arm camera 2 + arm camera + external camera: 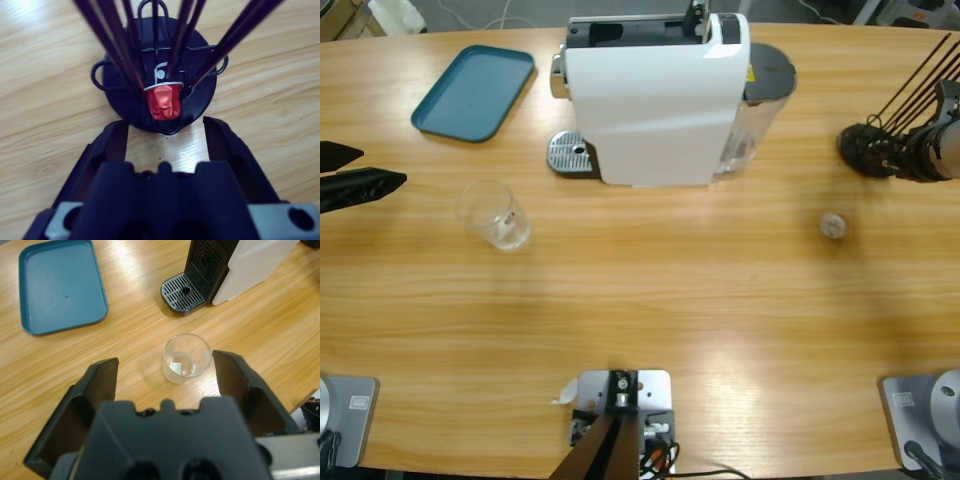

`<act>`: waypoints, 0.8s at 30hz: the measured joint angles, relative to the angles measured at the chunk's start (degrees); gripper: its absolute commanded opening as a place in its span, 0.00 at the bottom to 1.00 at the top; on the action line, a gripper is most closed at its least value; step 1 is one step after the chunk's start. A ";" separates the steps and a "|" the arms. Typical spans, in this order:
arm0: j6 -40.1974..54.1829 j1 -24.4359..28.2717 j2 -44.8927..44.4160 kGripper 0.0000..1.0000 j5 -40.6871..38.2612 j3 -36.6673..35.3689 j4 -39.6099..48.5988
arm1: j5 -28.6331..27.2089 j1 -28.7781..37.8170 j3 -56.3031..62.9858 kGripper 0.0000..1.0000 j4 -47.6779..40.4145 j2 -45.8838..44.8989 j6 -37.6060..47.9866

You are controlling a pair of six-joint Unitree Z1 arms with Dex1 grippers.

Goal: Pour coffee

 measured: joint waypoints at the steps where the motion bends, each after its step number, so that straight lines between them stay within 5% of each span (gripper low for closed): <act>1: 0.00 0.00 0.00 0.81 0.00 0.00 0.00 | 0.00 -0.16 -0.01 0.65 0.00 0.03 -0.14; 18: 0.00 0.00 0.00 0.81 -0.15 0.00 0.00 | 0.02 -0.34 -0.36 0.63 -1.17 0.95 -3.51; 24: 0.00 0.00 0.00 0.81 -0.16 0.00 0.00 | 0.09 -0.36 -0.37 0.22 -1.34 1.13 -3.96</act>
